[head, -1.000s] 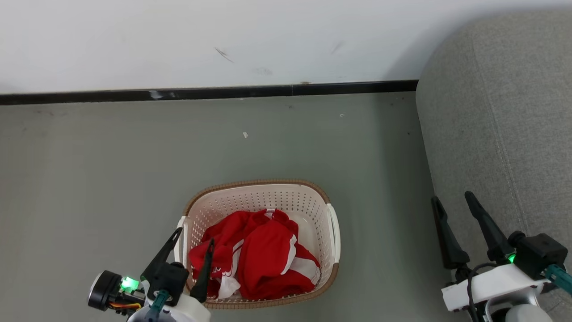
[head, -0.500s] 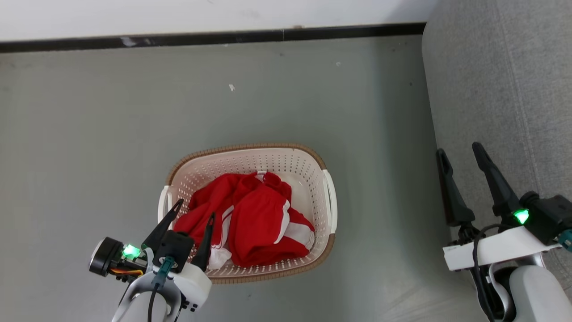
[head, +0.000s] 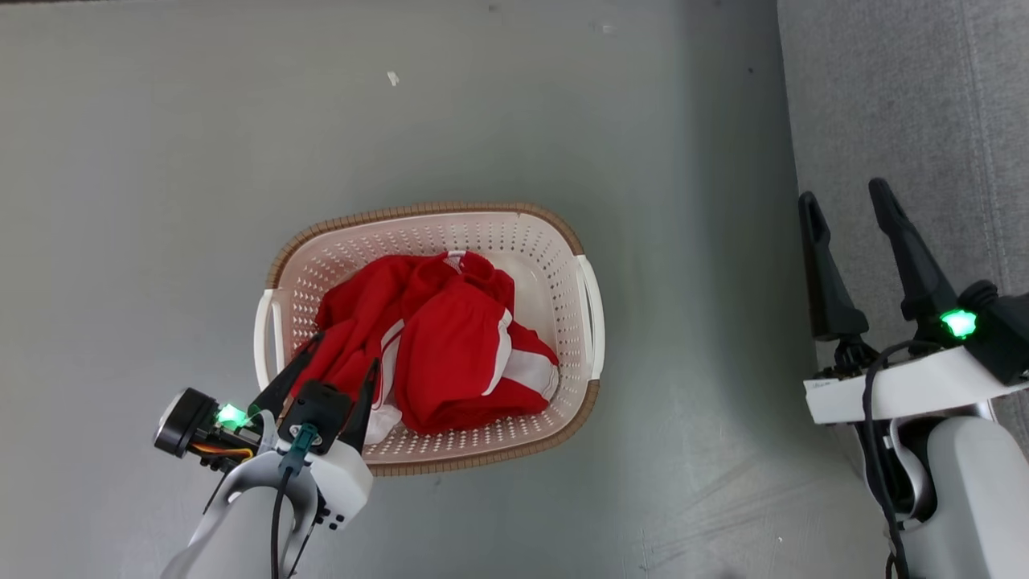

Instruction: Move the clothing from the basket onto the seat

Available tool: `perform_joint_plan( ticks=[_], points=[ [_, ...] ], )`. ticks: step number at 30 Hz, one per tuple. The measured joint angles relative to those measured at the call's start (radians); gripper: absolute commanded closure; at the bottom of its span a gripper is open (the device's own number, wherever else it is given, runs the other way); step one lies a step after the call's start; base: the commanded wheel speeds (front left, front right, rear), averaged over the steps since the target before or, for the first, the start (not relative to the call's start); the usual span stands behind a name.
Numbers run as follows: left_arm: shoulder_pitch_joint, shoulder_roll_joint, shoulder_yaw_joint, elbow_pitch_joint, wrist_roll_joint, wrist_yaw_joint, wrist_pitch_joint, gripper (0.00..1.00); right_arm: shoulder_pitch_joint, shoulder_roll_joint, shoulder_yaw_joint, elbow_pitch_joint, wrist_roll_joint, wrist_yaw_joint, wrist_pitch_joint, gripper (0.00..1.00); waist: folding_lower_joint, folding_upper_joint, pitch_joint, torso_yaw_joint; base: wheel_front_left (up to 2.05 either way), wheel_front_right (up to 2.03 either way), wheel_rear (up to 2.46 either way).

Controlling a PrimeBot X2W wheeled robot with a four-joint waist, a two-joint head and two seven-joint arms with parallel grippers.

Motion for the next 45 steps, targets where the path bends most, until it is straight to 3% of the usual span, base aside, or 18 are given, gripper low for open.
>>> perform_joint_plan(
  ticks=[18, 36, 37, 39, 40, 41, 45],
  points=[
    [-0.125, 0.001, -0.043, 0.198, 0.06, -0.008, 0.025, 0.0, -0.095, -0.002, -0.001, -0.006, -0.012, 0.0, 0.0, 0.0, 0.0, 0.0, 0.114, -0.012, 0.0, 0.0, 0.0],
    [-0.227, -0.004, -0.078, 0.329, 0.136, 0.072, 0.084, 0.0, -0.128, -0.002, 0.002, 0.01, -0.012, 0.0, 0.0, 0.0, 0.0, 0.0, 0.158, -0.023, 0.0, 0.0, 0.0],
    [-0.231, -0.005, -0.079, 0.336, 0.137, 0.074, 0.089, 0.06, -0.134, -0.002, 0.002, 0.01, -0.012, 0.0, 0.0, 0.0, 0.0, 0.0, 0.159, -0.024, 0.0, 0.0, 0.0],
    [-0.234, -0.008, -0.079, 0.351, 0.136, 0.08, 0.095, 0.54, -0.136, -0.002, 0.002, 0.011, -0.011, 0.0, 0.0, 0.0, 0.0, 0.0, 0.161, -0.026, 0.0, 0.0, 0.0],
    [-0.235, -0.011, -0.08, 0.359, 0.137, 0.081, 0.1, 0.66, -0.136, -0.002, 0.002, 0.012, -0.01, 0.0, 0.0, 0.0, 0.0, 0.0, 0.162, -0.027, 0.0, 0.0, 0.0],
    [-0.235, -0.013, -0.081, 0.365, 0.137, 0.081, 0.1, 1.0, -0.136, -0.002, 0.002, 0.013, -0.01, 0.0, 0.0, 0.0, 0.0, 0.0, 0.162, -0.028, 0.0, 0.0, 0.0],
    [-0.245, -0.023, -0.087, 0.379, 0.136, 0.081, 0.1, 1.0, -0.142, -0.002, -0.001, 0.017, -0.009, 0.0, 0.0, 0.0, 0.0, 0.0, 0.16, -0.031, 0.0, 0.0, 0.0]
  ],
)
